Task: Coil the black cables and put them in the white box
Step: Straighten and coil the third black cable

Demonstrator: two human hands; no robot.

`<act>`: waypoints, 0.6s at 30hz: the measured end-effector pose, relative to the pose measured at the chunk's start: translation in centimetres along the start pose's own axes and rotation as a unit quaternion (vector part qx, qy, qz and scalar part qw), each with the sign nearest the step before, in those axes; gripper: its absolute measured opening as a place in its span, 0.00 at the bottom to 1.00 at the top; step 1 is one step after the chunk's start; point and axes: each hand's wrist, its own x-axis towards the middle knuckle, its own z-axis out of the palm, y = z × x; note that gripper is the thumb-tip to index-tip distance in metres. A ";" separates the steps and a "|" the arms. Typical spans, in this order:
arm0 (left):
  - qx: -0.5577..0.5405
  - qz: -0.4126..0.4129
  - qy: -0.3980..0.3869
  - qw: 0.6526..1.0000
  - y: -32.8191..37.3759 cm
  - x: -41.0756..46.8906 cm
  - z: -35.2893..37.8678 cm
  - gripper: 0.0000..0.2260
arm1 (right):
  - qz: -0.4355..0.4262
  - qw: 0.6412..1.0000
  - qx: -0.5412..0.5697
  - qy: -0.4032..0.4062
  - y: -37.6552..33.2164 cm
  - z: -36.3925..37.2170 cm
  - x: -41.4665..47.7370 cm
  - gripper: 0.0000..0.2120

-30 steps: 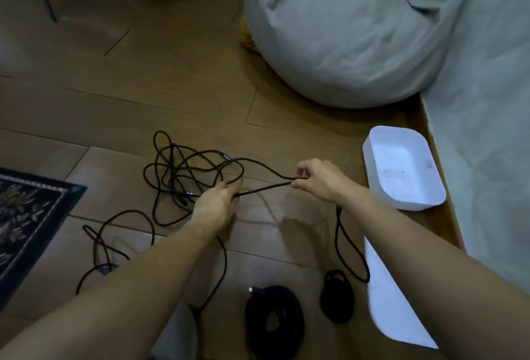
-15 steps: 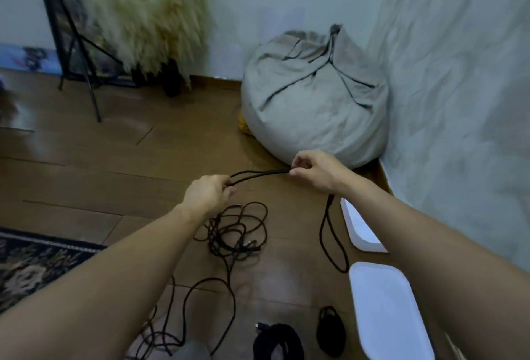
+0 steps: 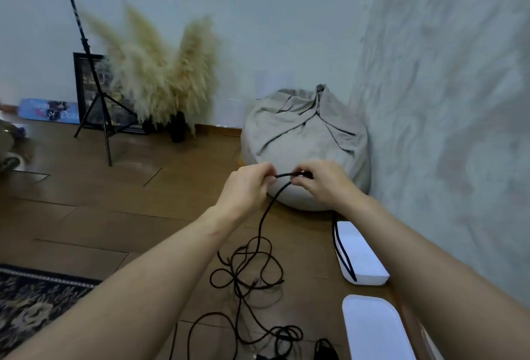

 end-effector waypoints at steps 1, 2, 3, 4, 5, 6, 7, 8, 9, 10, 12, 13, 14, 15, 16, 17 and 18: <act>0.018 -0.008 0.015 1.000 -0.3 -0.3 -0.2 0.04 | 0.019 1.000 0.012 0.002 0.7 -0.3 -0.4 0.06; 0.032 -0.025 0.023 0.999 -0.8 -0.6 -0.5 0.04 | 0.037 0.999 0.024 0.011 1.5 -0.7 -0.9 0.05; 0.043 -0.044 0.027 0.998 -1.3 -1.0 -0.7 0.04 | 0.053 0.998 0.029 0.016 2.1 -1.0 -1.4 0.05; 0.052 -0.061 0.025 0.996 -1.6 -1.2 -0.8 0.03 | 0.061 0.998 0.030 0.016 2.6 -1.2 -1.9 0.04; 0.055 -0.068 0.014 0.996 -1.6 -1.4 -0.9 0.03 | 0.066 0.997 0.031 0.014 2.9 -1.3 -2.3 0.04; 0.046 -0.065 -0.006 0.997 -1.2 -1.5 -0.9 0.03 | 0.069 0.997 0.032 0.014 3.0 -1.2 -2.6 0.04; 0.024 -0.054 -0.032 0.998 -0.4 -1.5 -0.8 0.03 | 0.074 0.996 0.037 0.019 2.9 -1.1 -2.7 0.04; -0.007 -0.038 -0.058 0.998 0.8 -1.4 -0.7 0.04 | 0.080 0.995 0.044 0.028 2.8 -1.0 -2.7 0.04; -0.038 -0.017 -0.080 0.996 2.1 -1.3 -0.6 0.04 | 0.084 0.995 0.046 0.036 2.6 -0.8 -2.6 0.05; -0.058 0.008 -0.092 0.994 3.2 -1.2 -0.4 0.05 | 0.083 0.995 0.037 0.041 2.4 -0.7 -2.5 0.05; -0.073 0.052 -0.094 0.992 4.7 -1.1 0.0 0.06 | 0.077 0.996 0.023 0.040 1.9 -0.5 -2.4 0.05; -0.068 0.063 -0.085 0.992 4.9 -1.0 0.1 0.07 | 0.077 0.996 0.030 0.035 1.8 -0.4 -2.4 0.05; -0.052 0.065 -0.070 0.994 4.7 -0.9 0.3 0.08 | 0.078 0.996 0.037 0.031 1.8 -0.4 -2.6 0.04; -0.030 0.056 -0.049 0.997 4.2 -0.7 0.3 0.08 | 0.082 0.995 0.039 0.029 1.9 -0.4 -2.8 0.04; -0.003 0.035 -0.026 0.999 3.5 -0.6 0.2 0.09 | 0.091 0.995 0.039 0.030 2.2 -0.5 -3.0 0.04; 0.020 0.006 -0.004 1.000 2.7 -0.6 0.1 0.10 | 0.104 0.993 0.036 0.031 2.8 -0.6 -3.3 0.05; 0.039 -0.025 0.010 0.999 1.8 -0.6 0.1 0.10 | 0.118 0.992 0.028 0.028 3.3 -0.7 -3.5 0.05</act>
